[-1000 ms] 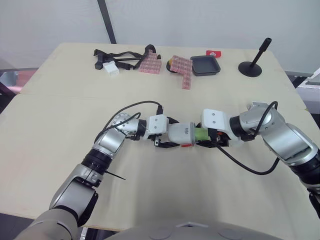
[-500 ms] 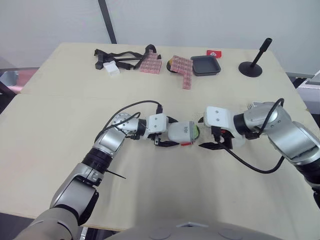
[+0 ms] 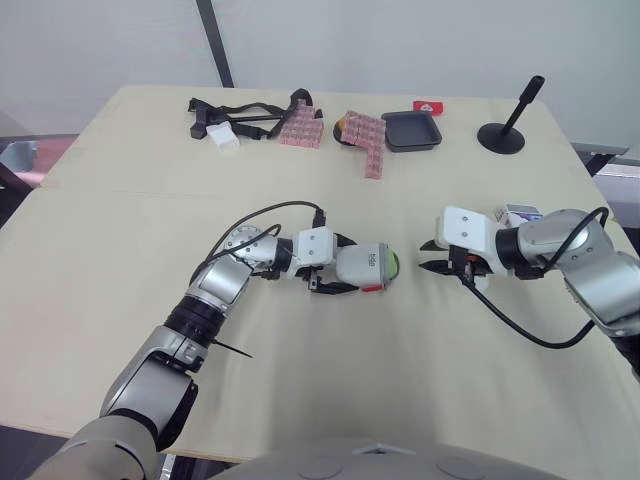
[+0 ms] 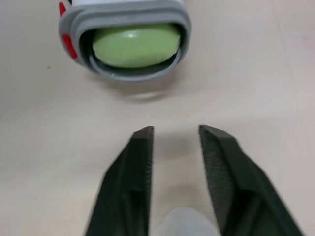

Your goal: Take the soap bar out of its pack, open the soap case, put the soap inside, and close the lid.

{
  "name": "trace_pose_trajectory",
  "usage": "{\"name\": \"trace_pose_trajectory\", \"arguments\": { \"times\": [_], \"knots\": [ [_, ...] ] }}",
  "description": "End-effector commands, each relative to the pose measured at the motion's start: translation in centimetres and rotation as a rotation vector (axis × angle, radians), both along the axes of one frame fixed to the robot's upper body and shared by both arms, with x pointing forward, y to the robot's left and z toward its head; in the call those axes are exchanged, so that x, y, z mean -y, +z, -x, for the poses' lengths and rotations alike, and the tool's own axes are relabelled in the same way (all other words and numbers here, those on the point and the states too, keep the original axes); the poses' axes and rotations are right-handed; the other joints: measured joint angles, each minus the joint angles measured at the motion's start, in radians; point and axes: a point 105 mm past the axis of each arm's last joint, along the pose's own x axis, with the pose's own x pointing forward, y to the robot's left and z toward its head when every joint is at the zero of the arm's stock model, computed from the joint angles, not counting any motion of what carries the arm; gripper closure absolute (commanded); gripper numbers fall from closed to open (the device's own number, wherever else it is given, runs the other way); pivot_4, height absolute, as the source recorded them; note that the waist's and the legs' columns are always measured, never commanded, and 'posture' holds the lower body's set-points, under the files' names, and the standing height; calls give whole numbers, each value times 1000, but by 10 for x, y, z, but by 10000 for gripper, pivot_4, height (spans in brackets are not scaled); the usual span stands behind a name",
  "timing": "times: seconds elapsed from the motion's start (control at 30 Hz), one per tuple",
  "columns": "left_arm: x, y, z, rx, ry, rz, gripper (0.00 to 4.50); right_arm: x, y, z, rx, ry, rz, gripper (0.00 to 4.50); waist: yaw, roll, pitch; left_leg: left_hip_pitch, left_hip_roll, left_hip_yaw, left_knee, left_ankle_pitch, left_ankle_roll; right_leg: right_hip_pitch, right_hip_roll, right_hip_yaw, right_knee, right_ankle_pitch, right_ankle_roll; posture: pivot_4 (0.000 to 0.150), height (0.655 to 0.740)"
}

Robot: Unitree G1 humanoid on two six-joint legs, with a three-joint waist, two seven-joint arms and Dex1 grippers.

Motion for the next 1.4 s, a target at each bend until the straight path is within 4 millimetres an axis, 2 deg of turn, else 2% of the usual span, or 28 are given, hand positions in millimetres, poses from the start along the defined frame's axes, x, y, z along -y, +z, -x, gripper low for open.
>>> {"name": "trace_pose_trajectory", "arguments": {
  "times": [0.03,0.43,1.07,1.2,1.4],
  "knots": [
    [6,16,0,44,-20,46,10662,-16,4,7,20,57,-29,44699,-2,0,0,0,0,0,0,0,0,0,0,0,0,0,0,1500,7400],
    [8,17,-1,44,-21,51,10662,-38,3,7,42,121,-18,44699,0,0,0,0,1,0,1,0,0,0,0,0,1,0,0,1500,7400],
    [11,17,0,44,-24,51,10662,-41,4,2,82,157,34,44699,0,0,0,0,1,0,1,0,0,0,0,0,1,0,0,1500,7400],
    [10,18,-1,46,-24,50,10662,-37,3,1,84,148,42,44699,1,0,0,0,1,0,1,0,0,0,0,0,1,0,0,1500,7400],
    [4,23,-4,46,-5,66,10662,-18,8,0,57,64,17,44699,2,0,0,0,2,0,1,0,0,0,0,0,1,0,0,1500,7400]
  ]
}}
